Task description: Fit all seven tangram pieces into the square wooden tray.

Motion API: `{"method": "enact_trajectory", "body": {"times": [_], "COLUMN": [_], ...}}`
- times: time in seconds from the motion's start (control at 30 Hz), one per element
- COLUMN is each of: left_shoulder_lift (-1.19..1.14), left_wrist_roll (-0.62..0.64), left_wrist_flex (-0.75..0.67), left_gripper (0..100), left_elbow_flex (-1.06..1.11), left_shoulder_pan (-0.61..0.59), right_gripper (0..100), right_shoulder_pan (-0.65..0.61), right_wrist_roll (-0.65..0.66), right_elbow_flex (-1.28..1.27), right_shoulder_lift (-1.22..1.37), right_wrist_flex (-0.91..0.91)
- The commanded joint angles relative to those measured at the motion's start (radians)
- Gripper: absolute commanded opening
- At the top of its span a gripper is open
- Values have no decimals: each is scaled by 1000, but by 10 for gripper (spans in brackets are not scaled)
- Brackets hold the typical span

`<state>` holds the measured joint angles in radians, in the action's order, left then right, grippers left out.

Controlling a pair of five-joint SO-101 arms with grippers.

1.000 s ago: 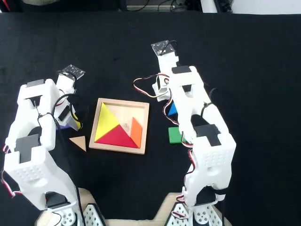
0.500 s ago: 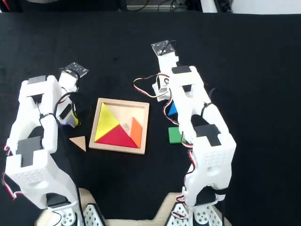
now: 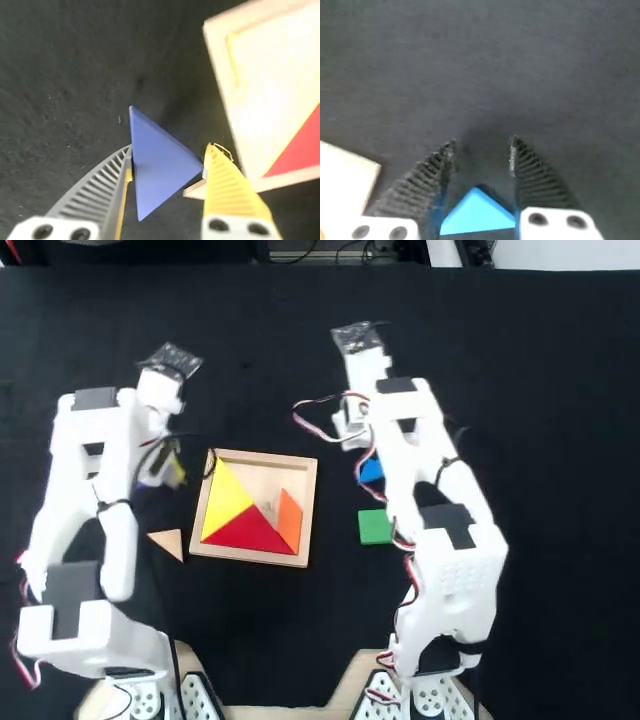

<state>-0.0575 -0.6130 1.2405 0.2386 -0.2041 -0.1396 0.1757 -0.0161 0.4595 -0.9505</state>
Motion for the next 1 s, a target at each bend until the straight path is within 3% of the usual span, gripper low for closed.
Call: {"method": "enact_trajectory", "body": {"times": [0.0,0.1,0.23,0.43,0.6,0.97], "left_shoulder_lift": [118,144,130,17,-109,-334], "left_wrist_roll": [273,554,896,1227,1353,1438], "left_wrist_flex": [25,40,-63,-143,-172,-170], "left_gripper": [87,87,86,86,87,87], "left_elbow_flex": [-50,-58,-47,-48,-79,-255], "left_shoulder_pan": [157,303,450,498,530,596], "right_gripper": [169,169,169,169,169,169], "right_shoulder_pan": [77,144,236,275,269,265], "right_wrist_roll": [-17,-83,-183,-226,-221,-219], "right_elbow_flex": [90,143,213,222,214,225], "right_shoulder_lift": [-16,-16,-12,-8,-7,22], "right_wrist_flex": [6,-29,-77,-69,-49,-48]}}
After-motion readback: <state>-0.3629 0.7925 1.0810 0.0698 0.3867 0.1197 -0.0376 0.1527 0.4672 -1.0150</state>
